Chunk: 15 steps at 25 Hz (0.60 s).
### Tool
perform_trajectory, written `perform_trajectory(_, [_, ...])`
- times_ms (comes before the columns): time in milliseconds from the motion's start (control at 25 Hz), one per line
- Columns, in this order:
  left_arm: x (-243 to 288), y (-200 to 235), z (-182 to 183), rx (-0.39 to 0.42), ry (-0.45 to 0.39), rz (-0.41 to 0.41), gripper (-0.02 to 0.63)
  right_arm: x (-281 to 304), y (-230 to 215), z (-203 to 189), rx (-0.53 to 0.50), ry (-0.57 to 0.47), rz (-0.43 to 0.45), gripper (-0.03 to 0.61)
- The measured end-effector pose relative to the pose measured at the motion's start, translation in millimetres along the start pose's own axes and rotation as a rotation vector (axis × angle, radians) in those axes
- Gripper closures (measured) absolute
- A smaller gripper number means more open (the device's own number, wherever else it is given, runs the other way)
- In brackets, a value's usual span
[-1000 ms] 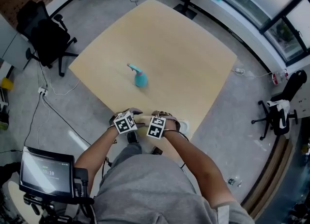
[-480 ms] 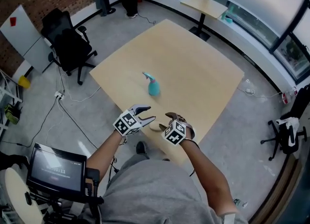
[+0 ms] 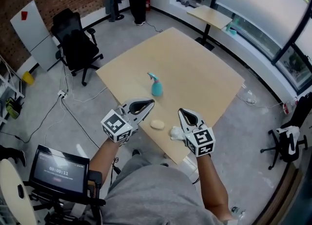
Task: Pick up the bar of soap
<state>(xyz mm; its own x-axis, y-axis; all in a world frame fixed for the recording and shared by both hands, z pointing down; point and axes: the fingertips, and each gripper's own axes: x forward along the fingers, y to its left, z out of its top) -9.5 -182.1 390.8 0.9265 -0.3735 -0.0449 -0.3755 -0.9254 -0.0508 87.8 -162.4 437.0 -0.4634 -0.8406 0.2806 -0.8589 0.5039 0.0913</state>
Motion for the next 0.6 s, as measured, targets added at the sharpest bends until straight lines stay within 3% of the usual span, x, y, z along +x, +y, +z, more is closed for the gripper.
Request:
perform_trajectory(120, [-11.7,-4.1,42.5,-0.031,-0.108,0.011,0.609,-32.4,-7.2,48.0,0.063,-0.133,-0.02,0.572])
perform_trajectory(320, [-31.8,-15.9,77.8,-0.051,-0.234,0.039,0.609,-84.4,-11.7,80.3,0.066,-0.268,-0.047,0.573])
perform_trajectory(440, [-52.2,-17.1,88.2,-0.049,-0.253,0.049,0.609,-107.8,-4.9,93.9,0.076,-0.317,-0.076,0.572])
perform_trajectory(600, [-82.0,-24.4,77.6,-0.063,-0.248,0.062,0.609,-130.2,10.1,80.7,0.093,-0.341,-0.098,0.574])
